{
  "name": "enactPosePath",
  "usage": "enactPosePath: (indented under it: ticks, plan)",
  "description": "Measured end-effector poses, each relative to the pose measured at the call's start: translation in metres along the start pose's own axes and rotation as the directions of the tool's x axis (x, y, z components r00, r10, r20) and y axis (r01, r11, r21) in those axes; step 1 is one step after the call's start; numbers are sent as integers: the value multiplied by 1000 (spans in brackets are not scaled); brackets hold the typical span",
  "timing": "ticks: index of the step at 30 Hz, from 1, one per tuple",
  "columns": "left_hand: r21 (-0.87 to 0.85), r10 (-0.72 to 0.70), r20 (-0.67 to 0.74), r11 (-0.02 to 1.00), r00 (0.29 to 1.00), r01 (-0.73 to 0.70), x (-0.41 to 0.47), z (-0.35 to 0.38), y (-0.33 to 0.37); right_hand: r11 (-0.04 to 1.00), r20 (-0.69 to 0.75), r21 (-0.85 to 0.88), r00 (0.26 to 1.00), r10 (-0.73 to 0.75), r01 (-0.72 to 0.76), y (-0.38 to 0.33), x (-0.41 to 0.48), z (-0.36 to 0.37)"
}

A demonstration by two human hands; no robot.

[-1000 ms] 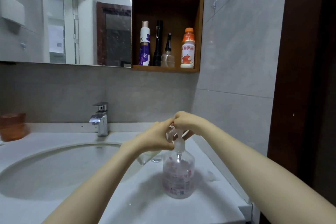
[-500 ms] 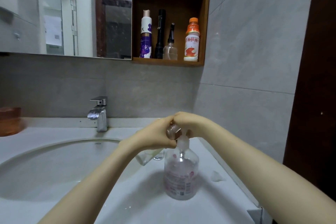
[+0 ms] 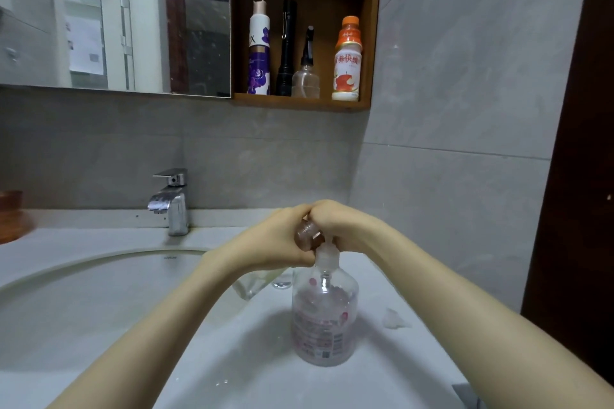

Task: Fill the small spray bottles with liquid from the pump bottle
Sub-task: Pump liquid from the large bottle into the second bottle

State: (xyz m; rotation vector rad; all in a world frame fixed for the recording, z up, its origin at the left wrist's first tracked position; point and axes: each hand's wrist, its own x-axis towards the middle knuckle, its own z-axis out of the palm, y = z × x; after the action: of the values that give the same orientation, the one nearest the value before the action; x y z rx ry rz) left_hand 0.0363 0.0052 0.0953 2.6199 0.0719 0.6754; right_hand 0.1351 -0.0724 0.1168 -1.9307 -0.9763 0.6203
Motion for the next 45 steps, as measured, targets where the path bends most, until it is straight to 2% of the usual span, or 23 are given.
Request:
enactPosePath:
  ticks: [3, 7, 10, 18, 28, 36, 42, 45]
  plan:
    - [57, 15, 15, 998, 1000, -16, 1, 4, -1, 999, -18, 28, 1000, -19, 19, 7, -2, 2]
    - [47, 29, -7, 998, 1000, -28, 0, 13, -4, 999, -56, 19, 998, -31, 32, 13, -2, 1]
    - [56, 27, -14, 998, 1000, -26, 0, 13, -6, 1000, -15, 12, 1000, -26, 26, 12, 1, 4]
    - [27, 16, 11, 1000, 1000, -16, 0, 8, -5, 999, -13, -32, 999, 38, -39, 8, 6, 0]
    - [92, 19, -5, 996, 1000, -19, 1, 4, -2, 996, -53, -83, 998, -31, 27, 8, 8, 0]
    - [122, 62, -6, 991, 998, -61, -1, 9, -5, 993, -15, -79, 996, -93, 92, 12, 4, 3]
    - [114, 47, 6, 992, 999, -48, -2, 13, -7, 978, -30, -194, 996, -81, 73, 9, 6, 6]
    - [92, 31, 1, 995, 1000, -31, -4, 12, -4, 982, -28, -176, 997, -68, 62, 9, 2, 7]
